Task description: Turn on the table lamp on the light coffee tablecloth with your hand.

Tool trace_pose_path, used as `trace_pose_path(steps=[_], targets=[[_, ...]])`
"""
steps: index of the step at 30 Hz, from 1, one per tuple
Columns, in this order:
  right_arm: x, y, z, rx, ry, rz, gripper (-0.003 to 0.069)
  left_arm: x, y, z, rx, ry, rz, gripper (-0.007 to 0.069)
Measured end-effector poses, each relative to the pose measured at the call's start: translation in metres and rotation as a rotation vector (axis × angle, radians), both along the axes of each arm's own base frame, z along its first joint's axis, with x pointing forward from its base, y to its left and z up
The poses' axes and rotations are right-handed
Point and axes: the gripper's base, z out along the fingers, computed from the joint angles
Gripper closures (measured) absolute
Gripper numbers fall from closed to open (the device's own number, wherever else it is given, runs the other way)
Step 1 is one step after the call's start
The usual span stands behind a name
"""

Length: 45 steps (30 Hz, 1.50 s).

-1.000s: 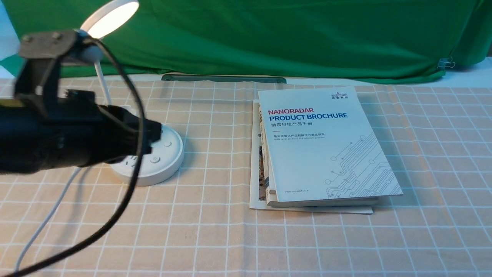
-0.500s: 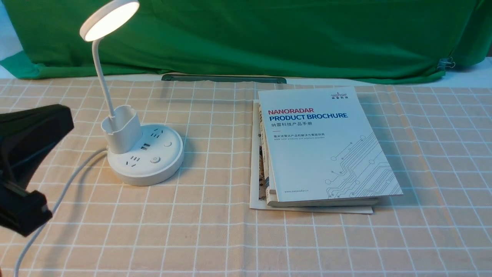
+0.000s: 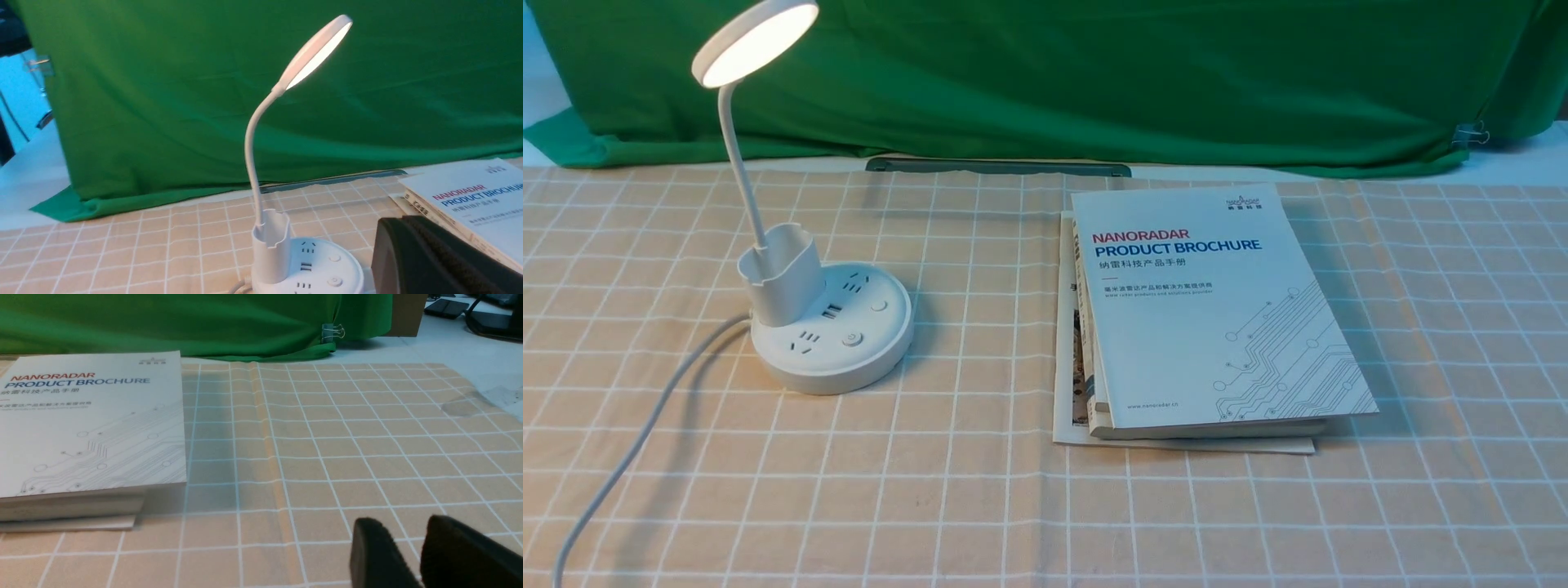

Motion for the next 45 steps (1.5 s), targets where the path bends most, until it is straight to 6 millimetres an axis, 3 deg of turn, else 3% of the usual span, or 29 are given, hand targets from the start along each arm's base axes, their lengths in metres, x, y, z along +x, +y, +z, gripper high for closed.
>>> trace_pose_path(steps=[1, 2, 4, 6, 10, 45], targets=[[0.000, 0.000, 0.000, 0.000, 0.001, 0.000, 0.0418, 0.001, 0.001, -0.019, -0.013, 0.015, 0.031, 0.0623], [0.000, 0.000, 0.000, 0.000, 0.001, 0.000, 0.0418, 0.002, 0.001, -0.021, -0.012, 0.019, 0.035, 0.0623], [0.000, 0.000, 0.000, 0.000, 0.001, 0.000, 0.0418, 0.008, 0.003, -0.053, -0.017, 0.086, 0.077, 0.0623], [0.000, 0.000, 0.000, 0.000, 0.000, 0.000, 0.0418, 0.011, 0.003, -0.071, -0.029, 0.143, 0.094, 0.0623], [0.000, 0.000, 0.000, 0.000, 0.000, 0.000, 0.0418, 0.010, 0.003, -0.083, -0.033, 0.234, 0.094, 0.0623], [0.000, 0.000, 0.000, 0.000, 0.000, 0.000, 0.0418, 0.010, 0.002, -0.085, -0.048, 0.254, 0.091, 0.0623]])
